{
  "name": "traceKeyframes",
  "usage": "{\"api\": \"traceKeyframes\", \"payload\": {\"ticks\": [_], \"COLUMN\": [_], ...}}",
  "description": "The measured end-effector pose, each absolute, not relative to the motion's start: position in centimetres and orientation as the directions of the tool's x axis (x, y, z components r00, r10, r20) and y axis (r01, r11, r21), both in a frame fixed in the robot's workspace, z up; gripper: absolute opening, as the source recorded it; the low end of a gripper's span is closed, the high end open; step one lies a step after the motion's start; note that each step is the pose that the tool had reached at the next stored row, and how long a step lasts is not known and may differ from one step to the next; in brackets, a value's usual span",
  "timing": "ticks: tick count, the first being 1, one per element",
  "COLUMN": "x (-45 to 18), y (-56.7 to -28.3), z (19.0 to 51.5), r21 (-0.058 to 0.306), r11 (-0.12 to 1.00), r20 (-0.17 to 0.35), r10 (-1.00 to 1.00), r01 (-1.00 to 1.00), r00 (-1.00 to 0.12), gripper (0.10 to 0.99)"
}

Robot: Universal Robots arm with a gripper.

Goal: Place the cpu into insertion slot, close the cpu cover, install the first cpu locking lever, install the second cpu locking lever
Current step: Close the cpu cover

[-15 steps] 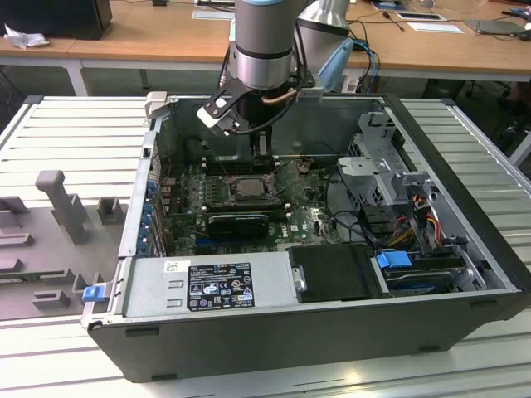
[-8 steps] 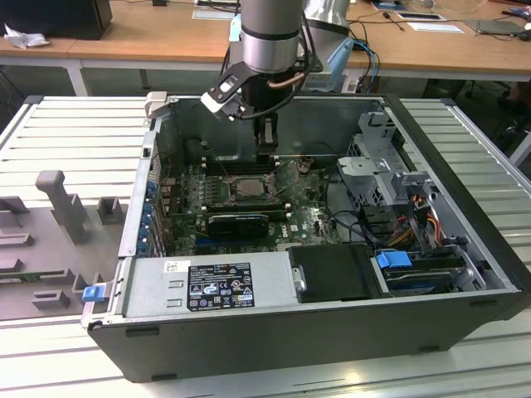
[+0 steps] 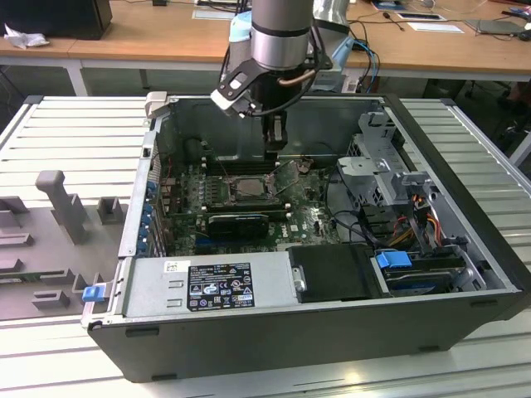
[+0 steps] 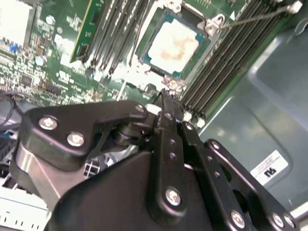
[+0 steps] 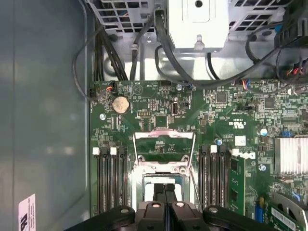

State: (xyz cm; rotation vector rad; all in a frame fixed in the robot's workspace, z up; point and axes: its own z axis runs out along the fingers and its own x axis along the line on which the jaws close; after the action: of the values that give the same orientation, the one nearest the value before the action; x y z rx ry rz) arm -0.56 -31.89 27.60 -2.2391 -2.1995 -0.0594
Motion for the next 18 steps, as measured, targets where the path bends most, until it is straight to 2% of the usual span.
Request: {"api": "traceKeyframes", "payload": {"ticks": [18], "x": [2.4], "y": [-31.9], "z": [27.5], "r21": [0.025], "r11": [-0.016], "r20": [0.029], "r10": [0.999], "r01": [1.0], "r00": [0.016], "gripper": [0.106]}}
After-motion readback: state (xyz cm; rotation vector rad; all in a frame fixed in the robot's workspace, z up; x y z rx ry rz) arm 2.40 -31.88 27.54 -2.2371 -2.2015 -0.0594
